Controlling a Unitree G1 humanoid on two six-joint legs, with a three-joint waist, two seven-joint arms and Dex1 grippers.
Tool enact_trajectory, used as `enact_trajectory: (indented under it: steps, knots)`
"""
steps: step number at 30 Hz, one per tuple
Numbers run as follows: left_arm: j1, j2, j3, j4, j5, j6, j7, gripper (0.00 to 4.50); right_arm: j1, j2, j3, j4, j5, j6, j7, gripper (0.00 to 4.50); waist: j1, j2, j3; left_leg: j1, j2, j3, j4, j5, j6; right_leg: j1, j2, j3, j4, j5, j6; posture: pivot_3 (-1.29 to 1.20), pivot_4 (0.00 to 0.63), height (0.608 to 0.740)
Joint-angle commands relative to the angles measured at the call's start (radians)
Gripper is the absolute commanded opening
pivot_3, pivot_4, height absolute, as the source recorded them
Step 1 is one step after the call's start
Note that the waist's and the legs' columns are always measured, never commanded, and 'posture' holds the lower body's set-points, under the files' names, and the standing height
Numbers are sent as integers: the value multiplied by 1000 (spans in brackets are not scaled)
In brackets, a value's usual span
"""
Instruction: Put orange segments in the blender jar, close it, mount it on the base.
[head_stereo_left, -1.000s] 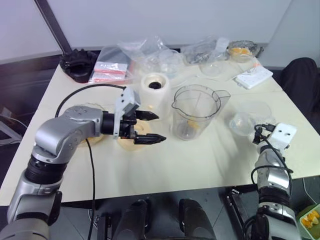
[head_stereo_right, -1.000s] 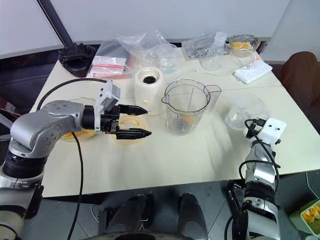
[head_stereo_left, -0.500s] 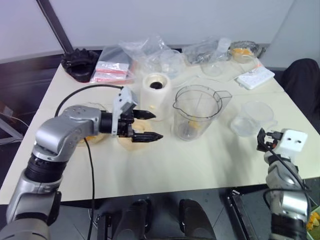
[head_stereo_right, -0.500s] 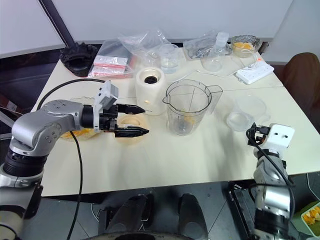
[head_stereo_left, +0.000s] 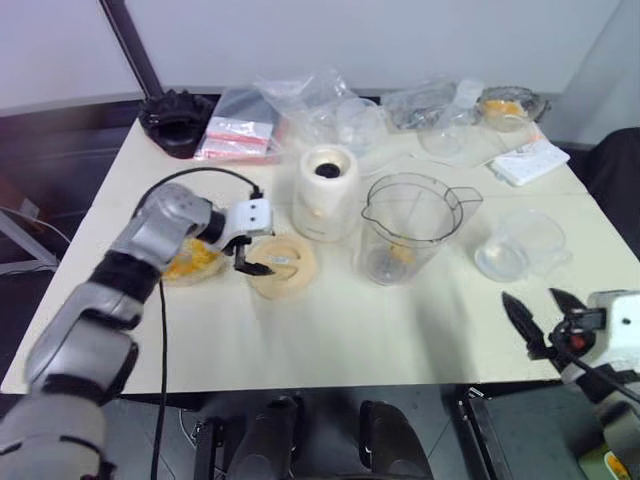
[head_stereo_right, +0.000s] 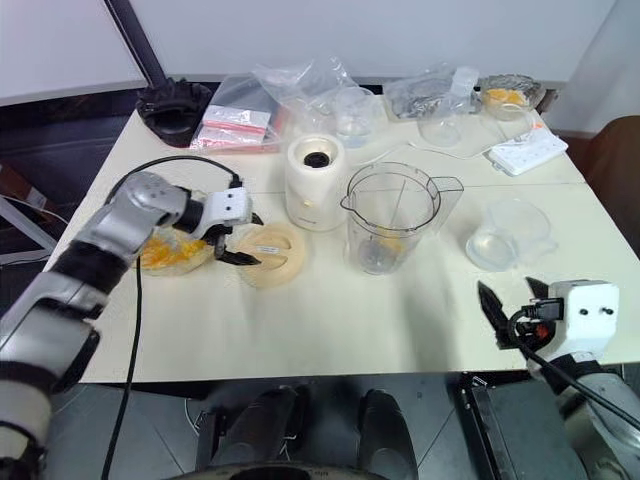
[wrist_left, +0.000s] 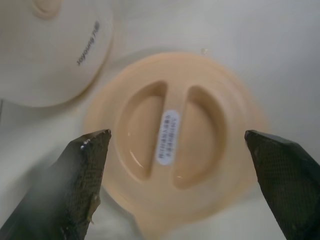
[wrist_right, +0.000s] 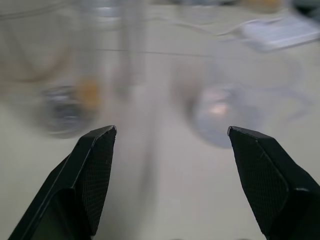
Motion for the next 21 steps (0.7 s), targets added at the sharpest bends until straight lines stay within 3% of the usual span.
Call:
enact_trajectory:
  steps: [1, 6, 13, 16, 21]
  knots:
    - [-73, -53, -12, 199, 88, -149, 24, 4500, 41, -40, -54, -87, 145, 34, 29, 3730, 0, -1, 0, -2, 0, 0, 1, -1, 2, -2, 0, 0, 0, 1, 3, 0, 150, 740]
    - [-145, -128, -9, 402, 156, -247, -8, 4500, 42, -153, -131, -128, 364, 51, 13, 3730, 1, -5, 2, -5, -3, 1, 3, -3, 5, -2, -1, 0, -2, 3, 8, 0, 150, 740]
    - [-178, -192, 2, 528, 221, -286, 23, 4500, -32, -307, -158, -110, 524, 35, -66, 3730, 0, -7, 1, -5, -2, 0, 12, -4, 6, 3, -1, -1, -2, 4, 9, 0, 150, 740]
    - [-172, -209, 2, 553, 245, -290, 19, 3623, -74, -341, -128, -100, 542, 31, -104, 3772, 1, -8, 2, -5, -1, 0, 17, -4, 7, 6, -1, -1, -2, 4, 9, 0, 150, 740]
    - [-155, -225, -3, 571, 287, -296, 35, 1146, -123, -321, -61, -86, 525, 14, -163, 3772, 1, -9, 1, -5, -2, 0, 18, -4, 7, 6, -1, -1, -2, 6, 8, 0, 150, 740]
